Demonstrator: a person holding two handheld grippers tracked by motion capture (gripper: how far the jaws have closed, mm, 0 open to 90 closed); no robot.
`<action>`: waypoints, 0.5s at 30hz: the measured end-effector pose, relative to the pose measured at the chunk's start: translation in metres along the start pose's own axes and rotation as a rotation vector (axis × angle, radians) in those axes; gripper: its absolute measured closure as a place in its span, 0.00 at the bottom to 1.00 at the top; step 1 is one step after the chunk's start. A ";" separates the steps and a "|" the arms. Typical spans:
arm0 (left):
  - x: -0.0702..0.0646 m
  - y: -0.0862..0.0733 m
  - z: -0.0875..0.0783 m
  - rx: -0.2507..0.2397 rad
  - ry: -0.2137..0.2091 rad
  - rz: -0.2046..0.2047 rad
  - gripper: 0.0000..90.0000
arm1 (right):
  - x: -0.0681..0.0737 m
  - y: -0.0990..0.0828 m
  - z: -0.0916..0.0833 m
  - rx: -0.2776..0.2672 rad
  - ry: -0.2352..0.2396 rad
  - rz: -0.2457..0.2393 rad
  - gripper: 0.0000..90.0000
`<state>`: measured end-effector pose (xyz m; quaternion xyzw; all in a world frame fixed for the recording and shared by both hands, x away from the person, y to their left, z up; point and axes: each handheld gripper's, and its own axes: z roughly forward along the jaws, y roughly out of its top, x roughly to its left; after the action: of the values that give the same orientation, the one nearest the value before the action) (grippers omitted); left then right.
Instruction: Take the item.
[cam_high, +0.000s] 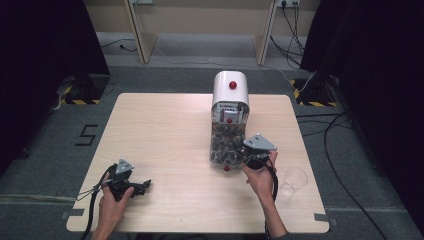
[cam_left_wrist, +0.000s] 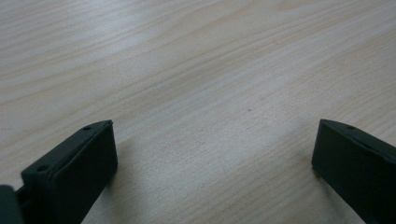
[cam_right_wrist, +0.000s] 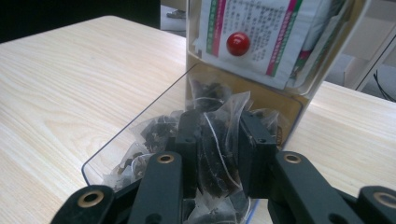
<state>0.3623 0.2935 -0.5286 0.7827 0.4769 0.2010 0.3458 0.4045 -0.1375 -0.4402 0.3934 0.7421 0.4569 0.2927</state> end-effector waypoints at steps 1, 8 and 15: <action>0.000 0.000 0.000 0.000 0.000 0.001 0.00 | 0.000 0.001 -0.002 -0.004 -0.001 0.000 0.81; 0.000 0.000 0.000 0.001 -0.002 0.001 0.00 | 0.003 0.003 -0.007 -0.008 0.011 -0.004 0.81; 0.000 0.000 0.000 0.001 -0.002 0.001 0.00 | 0.005 0.003 -0.016 -0.010 0.017 -0.014 0.81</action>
<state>0.3623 0.2937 -0.5285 0.7831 0.4765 0.2002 0.3458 0.3905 -0.1394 -0.4316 0.3830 0.7448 0.4620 0.2917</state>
